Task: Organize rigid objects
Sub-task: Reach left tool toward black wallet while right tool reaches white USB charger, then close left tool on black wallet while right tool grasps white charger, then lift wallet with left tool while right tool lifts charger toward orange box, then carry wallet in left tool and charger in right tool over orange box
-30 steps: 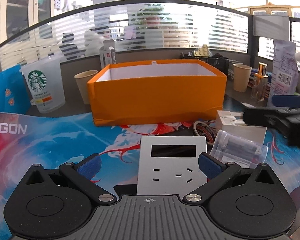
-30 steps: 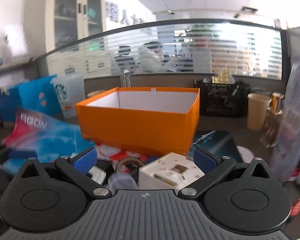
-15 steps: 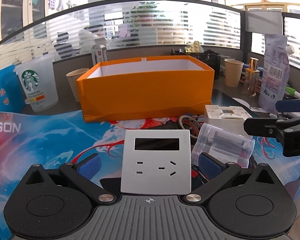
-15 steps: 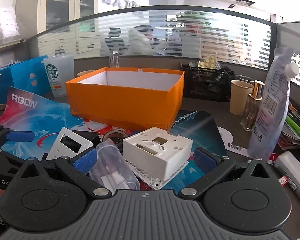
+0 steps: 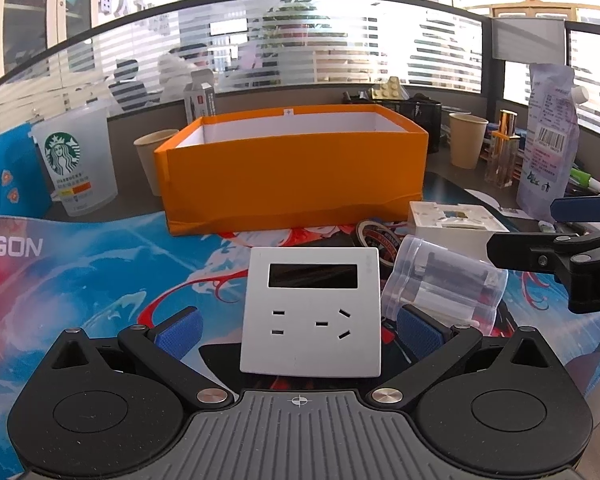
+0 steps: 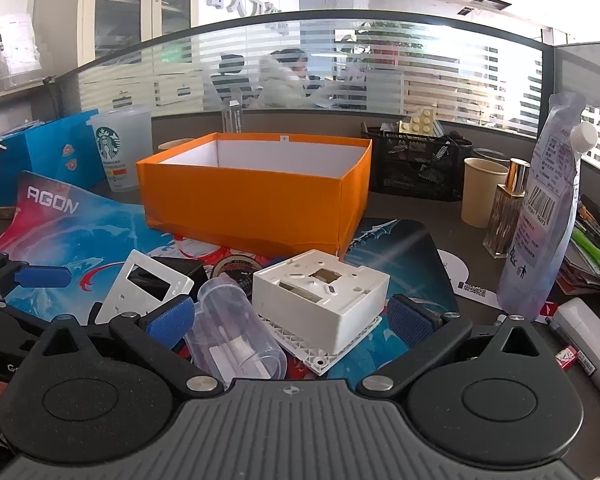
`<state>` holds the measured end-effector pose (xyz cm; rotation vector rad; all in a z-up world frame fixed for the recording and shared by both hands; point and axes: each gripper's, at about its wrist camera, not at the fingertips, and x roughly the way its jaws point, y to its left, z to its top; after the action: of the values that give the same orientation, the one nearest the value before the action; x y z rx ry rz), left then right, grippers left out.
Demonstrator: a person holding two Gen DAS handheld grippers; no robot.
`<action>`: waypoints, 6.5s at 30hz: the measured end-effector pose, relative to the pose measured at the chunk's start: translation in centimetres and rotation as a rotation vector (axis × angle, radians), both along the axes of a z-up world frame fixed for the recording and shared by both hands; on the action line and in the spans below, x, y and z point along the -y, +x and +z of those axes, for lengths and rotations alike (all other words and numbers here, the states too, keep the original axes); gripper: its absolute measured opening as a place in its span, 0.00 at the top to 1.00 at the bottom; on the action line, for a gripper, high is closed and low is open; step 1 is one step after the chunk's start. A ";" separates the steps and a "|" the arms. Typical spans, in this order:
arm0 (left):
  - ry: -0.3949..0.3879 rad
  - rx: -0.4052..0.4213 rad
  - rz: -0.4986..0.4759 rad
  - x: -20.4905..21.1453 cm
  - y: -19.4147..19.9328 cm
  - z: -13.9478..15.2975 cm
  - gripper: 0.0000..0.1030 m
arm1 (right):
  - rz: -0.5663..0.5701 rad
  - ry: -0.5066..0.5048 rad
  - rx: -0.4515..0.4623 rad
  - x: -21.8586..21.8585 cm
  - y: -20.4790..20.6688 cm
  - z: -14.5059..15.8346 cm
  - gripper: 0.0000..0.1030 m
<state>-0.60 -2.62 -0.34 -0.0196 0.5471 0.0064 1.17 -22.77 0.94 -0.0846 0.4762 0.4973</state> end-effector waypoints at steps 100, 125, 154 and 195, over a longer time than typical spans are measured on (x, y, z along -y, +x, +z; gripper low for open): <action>-0.150 -0.083 -0.076 -4.1 8.3 -1.3 0.03 | 0.158 0.006 0.159 -2.4 -0.4 -1.6 0.43; -0.111 -0.047 -0.103 -4.7 8.8 -0.8 0.11 | 0.156 0.024 0.161 -2.2 0.2 -1.3 0.43; 0.018 0.130 -0.090 -4.6 4.7 2.7 0.14 | 0.160 0.043 0.165 -2.2 0.2 -1.5 0.43; 0.008 0.251 -0.010 -7.4 6.8 8.2 0.14 | 0.161 0.092 0.270 -3.6 3.8 3.8 0.43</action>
<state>6.16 4.76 7.83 -0.0094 0.2958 -0.0031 4.95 -19.12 4.78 -0.1009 0.1829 0.6549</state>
